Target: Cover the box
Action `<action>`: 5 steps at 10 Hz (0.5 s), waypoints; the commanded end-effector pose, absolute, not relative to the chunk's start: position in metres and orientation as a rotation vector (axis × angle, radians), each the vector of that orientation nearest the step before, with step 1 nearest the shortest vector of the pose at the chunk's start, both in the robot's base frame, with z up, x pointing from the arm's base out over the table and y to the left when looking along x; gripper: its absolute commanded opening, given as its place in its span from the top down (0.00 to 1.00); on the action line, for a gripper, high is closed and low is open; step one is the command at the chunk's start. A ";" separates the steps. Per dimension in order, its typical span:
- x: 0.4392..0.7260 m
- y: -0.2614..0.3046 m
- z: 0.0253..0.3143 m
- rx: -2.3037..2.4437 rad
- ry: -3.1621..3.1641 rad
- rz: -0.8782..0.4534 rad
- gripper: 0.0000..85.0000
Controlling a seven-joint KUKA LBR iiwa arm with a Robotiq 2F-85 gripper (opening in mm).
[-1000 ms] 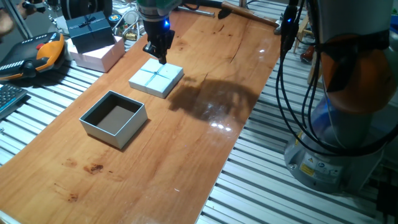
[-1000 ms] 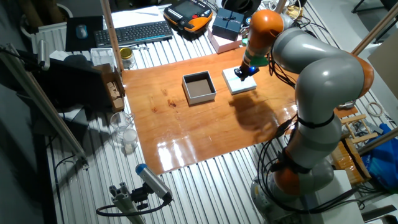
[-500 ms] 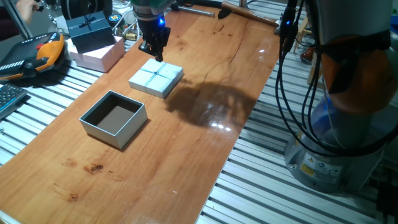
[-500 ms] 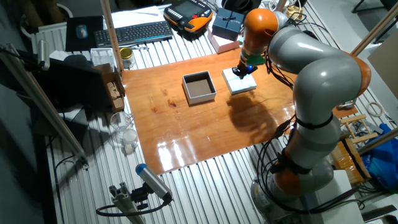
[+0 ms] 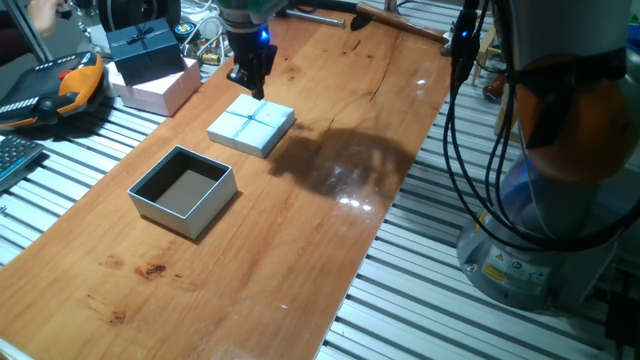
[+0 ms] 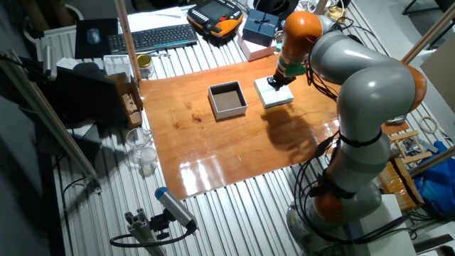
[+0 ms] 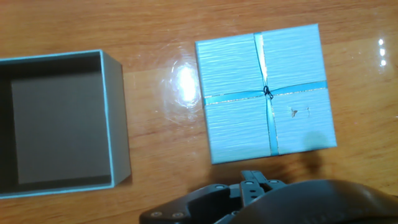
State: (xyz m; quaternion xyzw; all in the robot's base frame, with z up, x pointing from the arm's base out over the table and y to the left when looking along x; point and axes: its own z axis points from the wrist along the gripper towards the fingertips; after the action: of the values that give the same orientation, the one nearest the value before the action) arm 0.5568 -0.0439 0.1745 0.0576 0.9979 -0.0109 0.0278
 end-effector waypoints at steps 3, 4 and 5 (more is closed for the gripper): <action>0.555 -0.052 0.174 0.173 3.080 -0.023 1.00; 0.555 -0.052 0.174 0.169 3.081 0.000 1.00; 0.555 -0.052 0.174 0.177 3.082 0.036 1.00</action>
State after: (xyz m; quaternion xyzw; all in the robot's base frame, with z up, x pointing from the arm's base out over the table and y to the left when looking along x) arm 0.5554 -0.0518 0.1737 0.0576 0.9979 0.0112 0.0271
